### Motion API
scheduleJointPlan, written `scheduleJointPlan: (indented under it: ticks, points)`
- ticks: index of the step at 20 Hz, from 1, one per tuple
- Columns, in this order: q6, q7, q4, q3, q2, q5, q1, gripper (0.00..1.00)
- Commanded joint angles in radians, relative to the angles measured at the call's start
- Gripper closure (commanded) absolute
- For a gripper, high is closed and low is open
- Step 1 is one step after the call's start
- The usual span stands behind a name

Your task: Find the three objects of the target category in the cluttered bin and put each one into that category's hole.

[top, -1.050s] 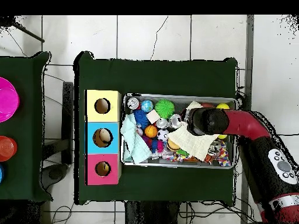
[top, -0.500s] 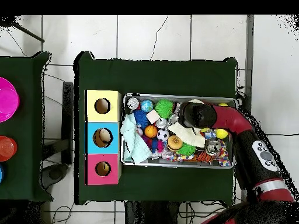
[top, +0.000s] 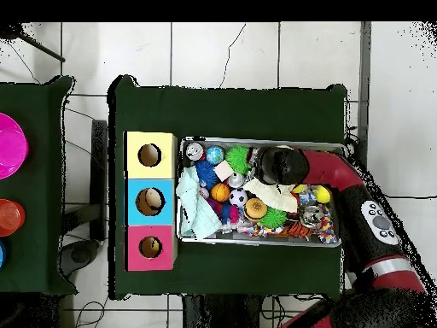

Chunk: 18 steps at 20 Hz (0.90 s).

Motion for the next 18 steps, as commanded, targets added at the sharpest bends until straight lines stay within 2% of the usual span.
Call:
scheduleJointPlan:
  ticks: [1,3,6,9,13,16,18]
  points:
    - [-0.024,-0.061,0.038,-0.108,-0.024,-0.097,0.066,1.0]
    - [-0.013,-0.037,0.037,-0.126,-0.043,-0.089,0.084,1.0]
    - [-0.007,-0.002,0.113,-0.137,-0.122,-0.061,0.093,1.0]
    - [0.018,0.043,0.22,-0.138,-0.258,-0.007,0.102,1.0]
    - [0.079,0.09,0.317,-0.166,-0.417,0.054,0.136,1.0]
    - [0.117,0.111,0.351,-0.193,-0.488,0.096,0.166,1.0]
    - [0.139,0.13,0.365,-0.211,-0.51,0.124,0.186,1.0]
